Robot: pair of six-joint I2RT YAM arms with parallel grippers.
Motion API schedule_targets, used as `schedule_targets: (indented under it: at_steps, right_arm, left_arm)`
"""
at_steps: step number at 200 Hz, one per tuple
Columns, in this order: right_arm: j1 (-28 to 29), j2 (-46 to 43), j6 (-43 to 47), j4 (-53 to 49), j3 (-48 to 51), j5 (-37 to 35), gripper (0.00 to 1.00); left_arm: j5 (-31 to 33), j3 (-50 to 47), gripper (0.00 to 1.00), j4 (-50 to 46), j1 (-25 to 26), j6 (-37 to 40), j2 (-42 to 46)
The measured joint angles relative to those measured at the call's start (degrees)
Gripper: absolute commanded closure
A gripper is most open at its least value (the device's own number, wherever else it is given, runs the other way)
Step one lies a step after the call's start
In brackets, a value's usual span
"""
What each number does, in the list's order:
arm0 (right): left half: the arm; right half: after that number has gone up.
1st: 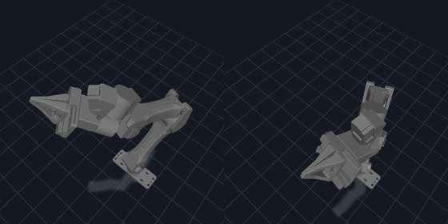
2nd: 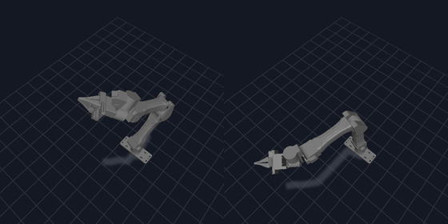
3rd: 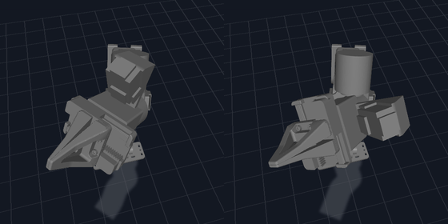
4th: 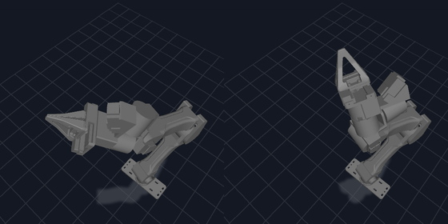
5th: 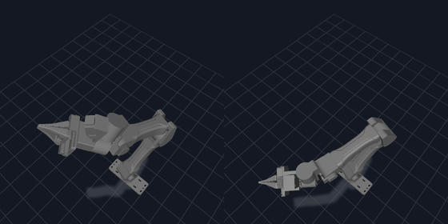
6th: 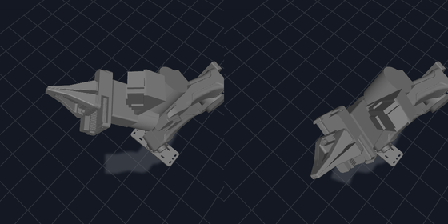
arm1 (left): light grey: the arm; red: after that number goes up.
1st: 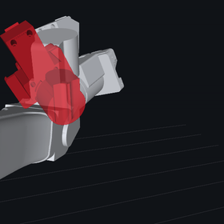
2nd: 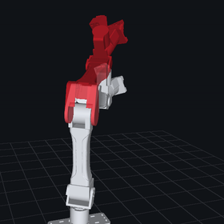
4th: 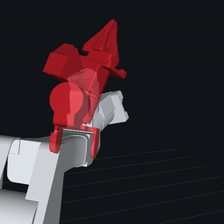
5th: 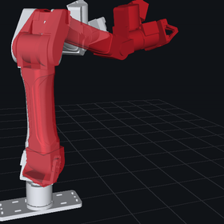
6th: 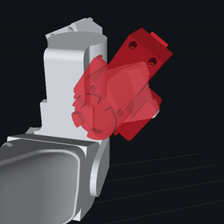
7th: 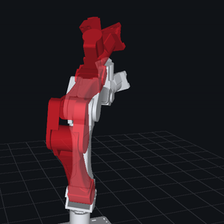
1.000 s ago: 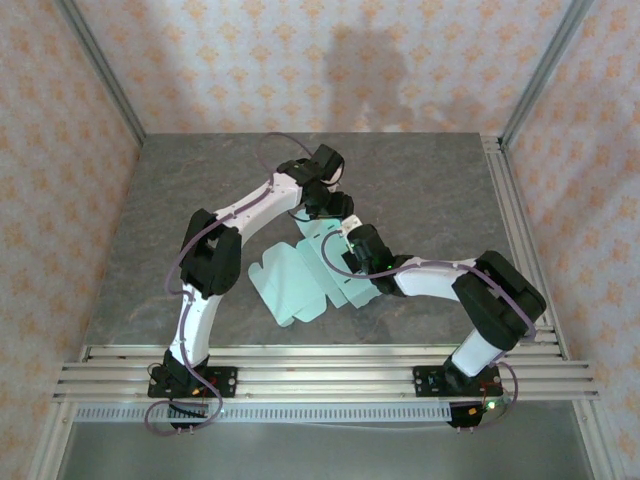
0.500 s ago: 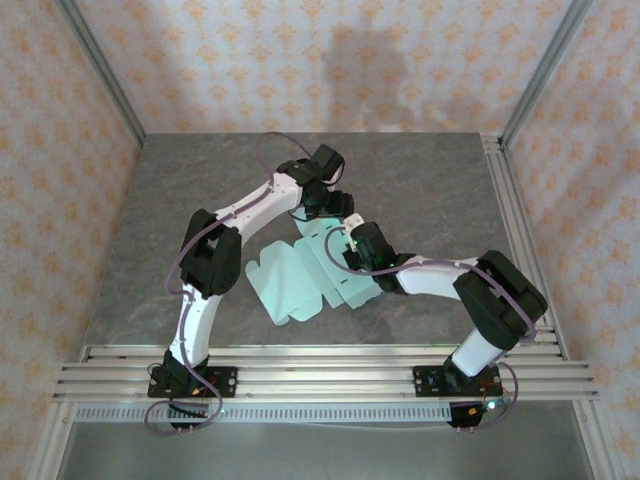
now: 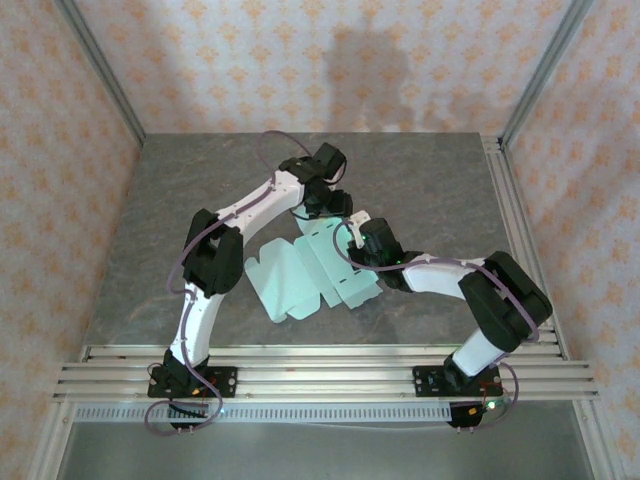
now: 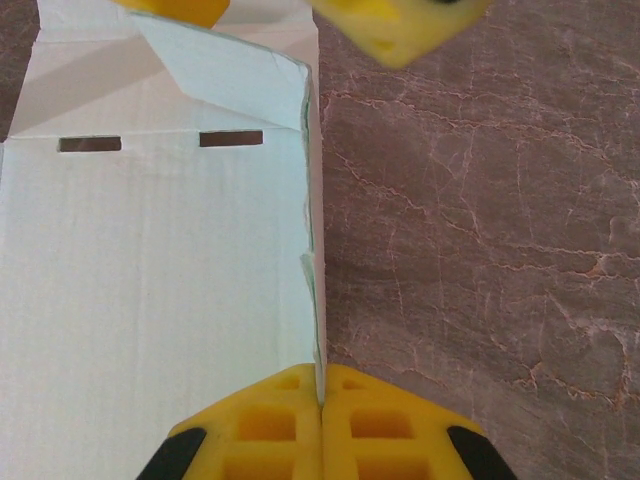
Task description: Fold the paper box
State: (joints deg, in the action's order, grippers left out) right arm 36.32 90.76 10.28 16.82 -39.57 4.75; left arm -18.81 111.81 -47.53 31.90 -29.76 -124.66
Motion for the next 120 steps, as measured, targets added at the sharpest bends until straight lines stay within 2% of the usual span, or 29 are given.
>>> schedule_targets:
  at_steps: [77, 120]
  right_arm:
    - [0.00, 0.04, 1.29, 2.21, 0.00, 0.02, 1.00]
    - [0.00, 0.09, 1.36, 2.60, 0.00, 0.02, 1.00]
  left_arm:
    - [0.35, 5.64, 0.44, -4.42, 0.00, -5.20, -3.65]
    - [-1.79, 5.81, 0.54, -7.15, 0.00, -6.51, -5.18]
